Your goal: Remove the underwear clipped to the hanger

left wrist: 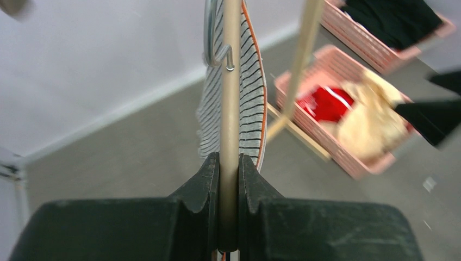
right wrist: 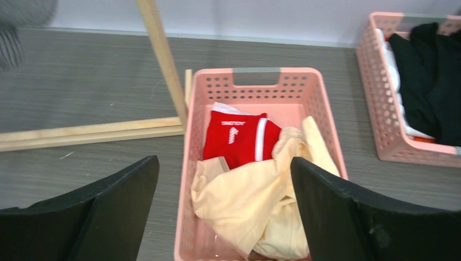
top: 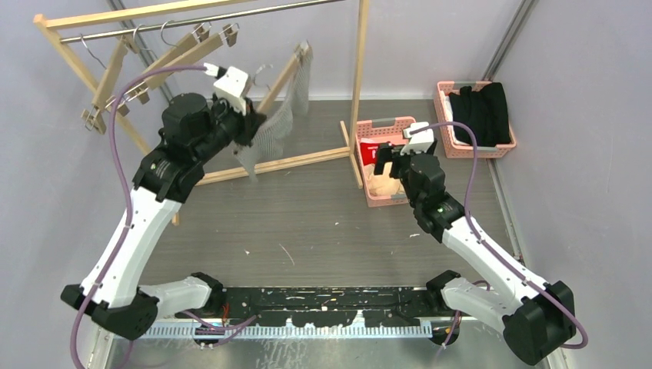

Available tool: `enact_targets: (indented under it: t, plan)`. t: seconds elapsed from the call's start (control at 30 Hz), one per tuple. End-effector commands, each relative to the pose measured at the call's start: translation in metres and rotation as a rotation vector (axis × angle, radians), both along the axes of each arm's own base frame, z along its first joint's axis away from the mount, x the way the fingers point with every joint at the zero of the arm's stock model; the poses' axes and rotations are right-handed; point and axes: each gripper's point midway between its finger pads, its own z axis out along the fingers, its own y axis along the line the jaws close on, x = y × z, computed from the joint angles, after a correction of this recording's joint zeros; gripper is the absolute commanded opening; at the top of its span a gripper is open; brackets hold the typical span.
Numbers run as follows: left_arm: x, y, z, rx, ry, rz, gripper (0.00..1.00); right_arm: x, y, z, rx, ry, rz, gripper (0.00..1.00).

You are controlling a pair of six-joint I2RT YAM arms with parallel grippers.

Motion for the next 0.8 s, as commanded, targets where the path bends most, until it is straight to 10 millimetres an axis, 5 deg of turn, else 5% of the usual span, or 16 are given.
enact_targets:
  t: [0.0,0.2,0.4,0.53,0.77]
  plan:
    - [-0.063,-0.022,-0.032,-0.034,0.162,-0.243,0.00,0.004,0.044,0.047,0.052,-0.091,0.218,1.00]
    - [-0.105,-0.018,-0.064,-0.019,0.191,-0.342,0.00,0.003,0.063,0.091,0.048,-0.154,0.332,1.00]
    - [-0.124,-0.033,-0.082,-0.038,0.195,-0.490,0.00,-0.037,0.095,0.131,0.032,-0.257,0.743,1.00]
    - [-0.138,-0.052,-0.081,-0.109,0.192,-0.623,0.00,-0.068,0.106,0.144,0.040,-0.269,1.025,1.00]
    - [-0.153,-0.062,-0.070,-0.175,0.179,-0.726,0.00,-0.097,0.116,0.143,0.066,-0.263,1.228,1.00]
